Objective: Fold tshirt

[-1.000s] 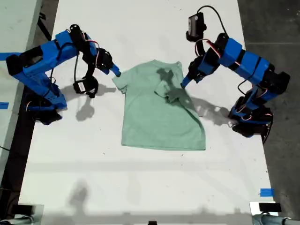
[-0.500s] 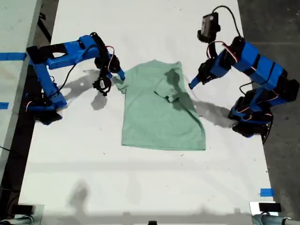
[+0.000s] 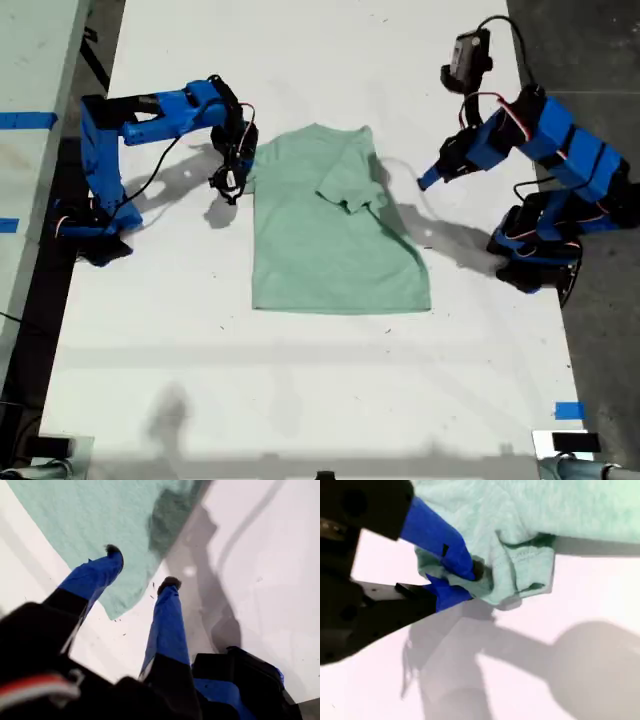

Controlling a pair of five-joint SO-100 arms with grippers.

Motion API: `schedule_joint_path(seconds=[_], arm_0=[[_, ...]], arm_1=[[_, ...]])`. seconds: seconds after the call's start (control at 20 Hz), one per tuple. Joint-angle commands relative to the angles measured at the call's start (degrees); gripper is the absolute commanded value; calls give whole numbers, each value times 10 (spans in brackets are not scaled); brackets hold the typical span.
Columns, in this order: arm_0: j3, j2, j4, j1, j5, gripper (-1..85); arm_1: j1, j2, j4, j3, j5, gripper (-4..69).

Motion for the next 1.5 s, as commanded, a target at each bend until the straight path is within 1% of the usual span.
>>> schedule_joint_path(seconds=[0.0, 0.1, 0.2, 0.3, 0.4, 0.45, 0.55, 0.6, 0.7, 0.85, 0.9, 0.95, 1.0, 1.05, 1.1, 1.25, 1.4, 1.45], arm_0=[[-15, 119, 38, 5, -8, 1], [25, 216, 47, -16, -15, 1], [65, 265, 33, -31, -12, 1], [63, 282, 16, -6, -16, 1], [-20, 235, 25, 41, -31, 1], [-99, 177, 47, 69, -36, 1], [-334, 19, 111, 118, -40, 1], [-372, -11, 79, 134, -40, 0], [-370, -19, 18, 160, -37, 0], [-370, -35, -52, 191, -16, 0], [-370, -40, -71, 193, -12, 30], [-370, -49, -83, 192, -12, 201], [-370, -55, -91, 190, -11, 274], [-369, -56, -94, 187, -8, 300], [-369, -45, -94, 185, -1, 323], [-367, 44, -82, 173, 14, 330], [-325, 154, -27, 166, 10, 317], [-299, 180, -7, 171, 2, 311]], arm_1=[[7, 22, -23, -2, -2, 185], [7, 22, -24, 4, -2, 182], [8, 28, -25, 11, -2, 180], [11, 38, -26, 21, -2, 177], [15, 50, -26, 35, -1, 176], [16, 56, -26, 41, 1, 175], [16, 67, -25, 53, 4, 174], [14, 72, -24, 58, 7, 173], [13, 86, -20, 73, 12, 172], [12, 103, -20, 97, 18, 171], [12, 105, -22, 100, 19, 171], [10, 106, -22, 100, 23, 171], [6, 108, -22, 100, 26, 171], [3, 109, -22, 101, 31, 170], [-2, 110, -22, 102, 35, 170], [-7, 112, -26, 116, 40, 170], [-24, 132, -37, 143, 54, 169], [-33, 144, -47, 157, 58, 154]])
